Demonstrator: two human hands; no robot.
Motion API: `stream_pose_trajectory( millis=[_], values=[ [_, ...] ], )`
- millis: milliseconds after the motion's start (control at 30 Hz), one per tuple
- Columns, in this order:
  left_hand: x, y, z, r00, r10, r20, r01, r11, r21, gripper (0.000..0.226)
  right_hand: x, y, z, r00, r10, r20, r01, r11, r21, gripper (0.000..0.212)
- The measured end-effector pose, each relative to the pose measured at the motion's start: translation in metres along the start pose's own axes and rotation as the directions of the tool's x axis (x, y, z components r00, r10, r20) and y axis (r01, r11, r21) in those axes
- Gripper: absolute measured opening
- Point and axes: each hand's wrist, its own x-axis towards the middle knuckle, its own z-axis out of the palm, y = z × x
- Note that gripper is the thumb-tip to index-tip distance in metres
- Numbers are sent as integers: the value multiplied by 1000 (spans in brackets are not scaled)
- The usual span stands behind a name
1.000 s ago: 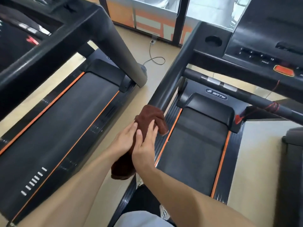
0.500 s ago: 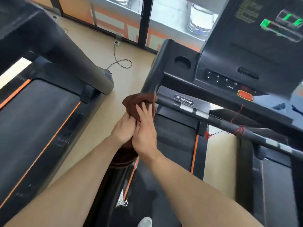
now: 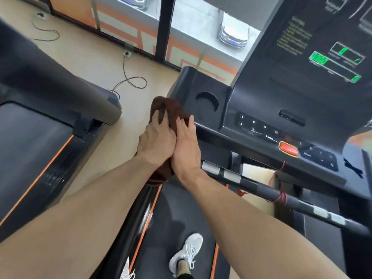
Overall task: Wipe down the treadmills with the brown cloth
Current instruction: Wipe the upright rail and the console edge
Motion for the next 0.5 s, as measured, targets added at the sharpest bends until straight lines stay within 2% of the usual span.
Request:
stream_pose_trajectory(
  millis=[67,200,300,500],
  values=[
    [15,7,-1,999,-40,1,40,999,-22,54,19,7,-7,996,-88,21,90,982,-165,54],
    [52,27,-6,995,-102,2,102,994,-37,51,69,17,-29,973,-208,103,230,923,-307,55],
    [74,49,-4,990,-138,-30,139,990,35,46,105,29,-42,944,-253,212,320,858,-403,59],
    [132,79,15,979,-159,-125,175,976,131,49,169,56,-70,918,-271,289,386,776,-499,59]
  ],
)
